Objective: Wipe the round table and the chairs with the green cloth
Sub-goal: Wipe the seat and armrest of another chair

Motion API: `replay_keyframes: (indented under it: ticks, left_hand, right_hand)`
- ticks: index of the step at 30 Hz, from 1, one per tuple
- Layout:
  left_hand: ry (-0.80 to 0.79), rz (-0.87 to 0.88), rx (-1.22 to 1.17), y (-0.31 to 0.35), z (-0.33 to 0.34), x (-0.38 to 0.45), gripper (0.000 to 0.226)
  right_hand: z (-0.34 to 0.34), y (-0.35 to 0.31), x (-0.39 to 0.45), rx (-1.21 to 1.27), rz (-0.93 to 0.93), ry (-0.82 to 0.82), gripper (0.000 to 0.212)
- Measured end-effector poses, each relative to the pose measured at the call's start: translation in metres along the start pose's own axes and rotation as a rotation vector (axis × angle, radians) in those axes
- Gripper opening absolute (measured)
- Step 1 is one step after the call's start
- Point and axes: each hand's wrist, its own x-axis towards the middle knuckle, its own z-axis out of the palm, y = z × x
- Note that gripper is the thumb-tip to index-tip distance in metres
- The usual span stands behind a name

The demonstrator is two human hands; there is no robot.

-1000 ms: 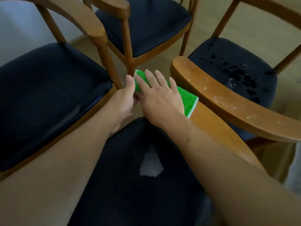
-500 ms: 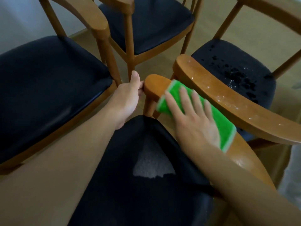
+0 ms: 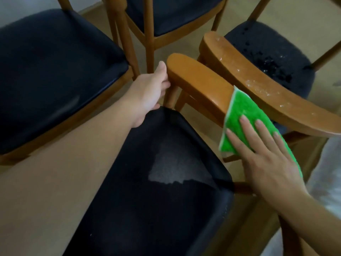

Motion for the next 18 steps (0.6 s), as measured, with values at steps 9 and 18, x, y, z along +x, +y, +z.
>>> replay_keyframes:
  ticks: [9, 18]
  left_hand:
    - [0.03, -0.053, 0.064, -0.022, -0.004, -0.02, 0.06]
    - [0.154, 0.337, 0.613, -0.003, 0.071, -0.049, 0.06]
  right_hand:
    - [-0.012, -0.011, 0.042, 0.068, 0.048, -0.077, 0.089]
    - [-0.007, -0.005, -0.002, 0.348, 0.428, -0.04, 0.064]
